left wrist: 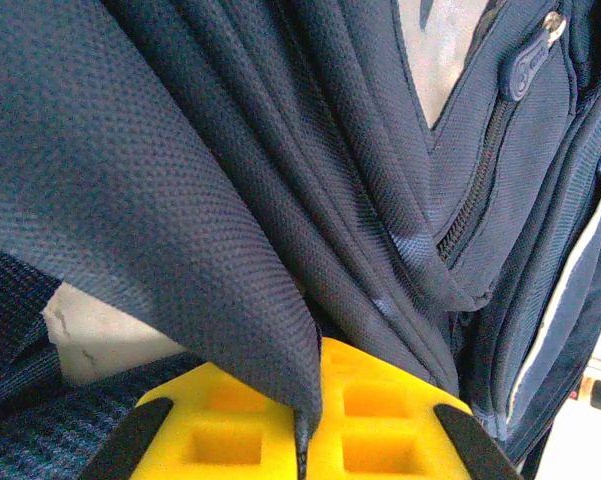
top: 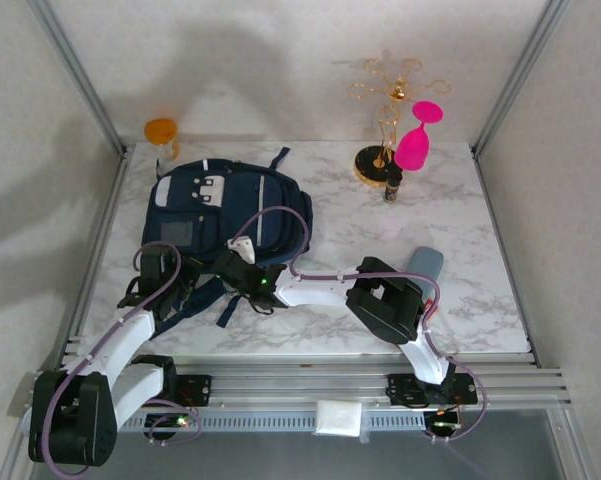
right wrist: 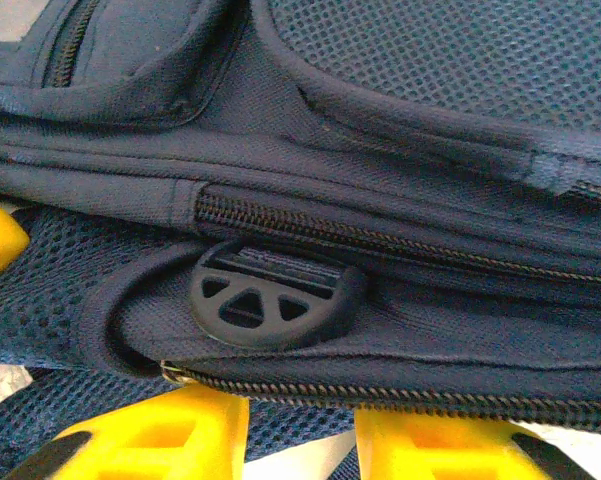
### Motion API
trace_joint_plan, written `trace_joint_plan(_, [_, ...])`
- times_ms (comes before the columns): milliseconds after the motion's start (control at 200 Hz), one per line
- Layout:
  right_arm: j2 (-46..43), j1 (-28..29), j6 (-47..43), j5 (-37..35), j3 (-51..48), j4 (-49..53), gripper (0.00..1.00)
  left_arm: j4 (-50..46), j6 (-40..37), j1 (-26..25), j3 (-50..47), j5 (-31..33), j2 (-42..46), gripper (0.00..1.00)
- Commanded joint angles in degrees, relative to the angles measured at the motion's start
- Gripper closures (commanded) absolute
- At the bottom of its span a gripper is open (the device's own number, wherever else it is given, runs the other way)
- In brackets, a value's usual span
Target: Pack the student bag
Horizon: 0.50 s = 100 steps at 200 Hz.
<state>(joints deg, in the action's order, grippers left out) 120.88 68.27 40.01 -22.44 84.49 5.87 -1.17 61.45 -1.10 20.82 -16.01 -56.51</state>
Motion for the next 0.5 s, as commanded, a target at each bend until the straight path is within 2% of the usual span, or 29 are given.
trace_joint_plan(0, [2.6, -1.0, -5.3, 1.7, 3.2, -1.8, 0.64, 0.0, -1.6, -0.7, 2.5, -0.8, 0.7, 1.0])
trace_joint_plan(105, [3.2, -1.0, -10.0, 3.6, 3.0, -3.6, 0.58, -0.4, -2.1, -0.7, 2.6, -0.4, 0.6, 1.0])
trace_joint_plan(185, [3.0, -1.1, -13.5, 4.1, 2.4, -4.6, 0.58, -0.5, -2.3, -0.7, 2.7, -0.3, 0.4, 1.0])
trace_joint_plan(496, [3.2, -1.3, -22.2, -0.1, 2.8, -4.7, 0.68, -0.7, -2.6, -0.6, 2.9, 1.1, -0.4, 1.0])
